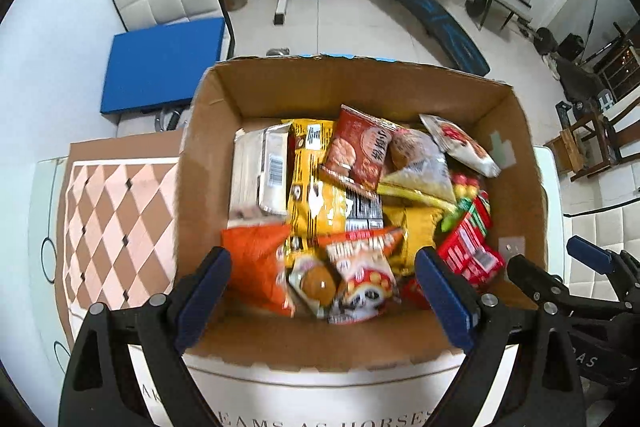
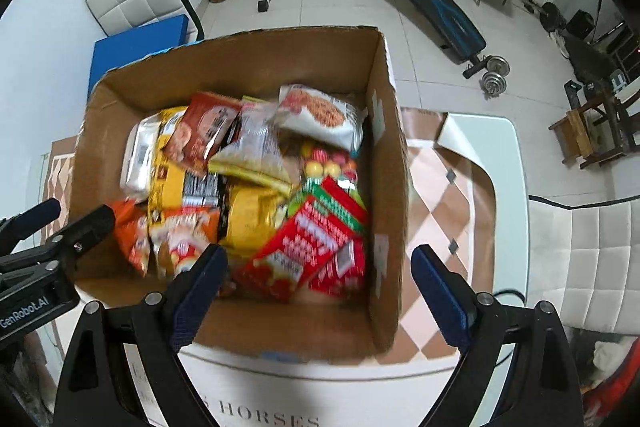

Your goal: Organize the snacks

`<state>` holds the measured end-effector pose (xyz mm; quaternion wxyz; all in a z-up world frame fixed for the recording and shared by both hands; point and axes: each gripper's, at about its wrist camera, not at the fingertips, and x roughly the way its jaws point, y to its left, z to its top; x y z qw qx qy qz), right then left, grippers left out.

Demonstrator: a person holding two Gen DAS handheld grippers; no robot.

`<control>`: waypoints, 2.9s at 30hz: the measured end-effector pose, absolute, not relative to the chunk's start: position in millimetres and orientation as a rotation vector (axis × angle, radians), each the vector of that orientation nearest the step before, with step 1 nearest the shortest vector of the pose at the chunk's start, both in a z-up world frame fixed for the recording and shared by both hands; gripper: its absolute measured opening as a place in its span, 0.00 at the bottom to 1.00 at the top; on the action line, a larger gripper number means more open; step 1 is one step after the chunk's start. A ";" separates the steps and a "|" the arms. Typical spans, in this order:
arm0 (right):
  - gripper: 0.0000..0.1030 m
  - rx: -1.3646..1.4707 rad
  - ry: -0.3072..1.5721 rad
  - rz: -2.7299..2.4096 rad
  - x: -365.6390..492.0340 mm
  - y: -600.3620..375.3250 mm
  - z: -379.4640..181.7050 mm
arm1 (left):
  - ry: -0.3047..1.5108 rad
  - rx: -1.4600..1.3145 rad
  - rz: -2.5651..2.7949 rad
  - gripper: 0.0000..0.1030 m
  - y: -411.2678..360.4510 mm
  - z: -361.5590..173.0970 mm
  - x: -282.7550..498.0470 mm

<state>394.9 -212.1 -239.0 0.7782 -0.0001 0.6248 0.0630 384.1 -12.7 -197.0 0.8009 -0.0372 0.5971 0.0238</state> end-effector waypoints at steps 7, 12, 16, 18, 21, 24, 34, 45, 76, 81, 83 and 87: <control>0.92 0.006 1.269 0.143 338.8 -223.5 -205.1 | 1.178 -0.087 0.060 0.91 -22.1 -159.6 327.2; 0.92 0.024 1.201 0.159 293.4 -229.6 -171.3 | 1.109 -0.086 0.061 0.91 -27.6 -129.4 282.8; 0.92 0.019 1.126 0.168 253.2 -233.8 -135.8 | 1.050 -0.078 0.065 0.91 -31.3 -104.2 245.6; 0.92 0.023 1.096 0.175 233.7 -236.4 -120.5 | 1.022 -0.074 0.058 0.91 -34.0 -91.1 226.4; 0.92 0.030 1.067 0.191 206.8 -240.1 -100.7 | 0.994 -0.078 0.050 0.91 -36.7 -74.4 203.3; 0.92 0.034 1.041 0.198 185.1 -242.5 -83.3 | 0.965 -0.064 0.043 0.91 -41.7 -59.1 182.1; 0.92 0.012 0.945 0.170 116.7 -254.9 -31.9 | 0.890 -0.057 0.051 0.91 -49.7 -16.2 127.6; 0.93 -0.004 0.903 0.159 75.3 -261.5 -4.6 | 0.854 -0.083 0.059 0.91 -50.3 3.4 97.0; 0.96 0.034 0.878 0.047 136.9 -258.6 -31.5 | 0.810 -0.010 0.124 0.91 -49.4 -23.1 153.0; 0.96 0.029 0.878 0.034 145.6 -257.0 -34.0 | 0.807 -0.002 0.117 0.91 -52.1 -25.8 160.0; 0.96 0.028 0.876 0.028 146.7 -257.1 -34.8 | 0.806 -0.005 0.113 0.91 -52.5 -26.0 162.2; 0.96 0.026 0.868 0.019 148.8 -258.4 -34.0 | 0.807 -0.009 0.107 0.91 -53.1 -28.0 163.6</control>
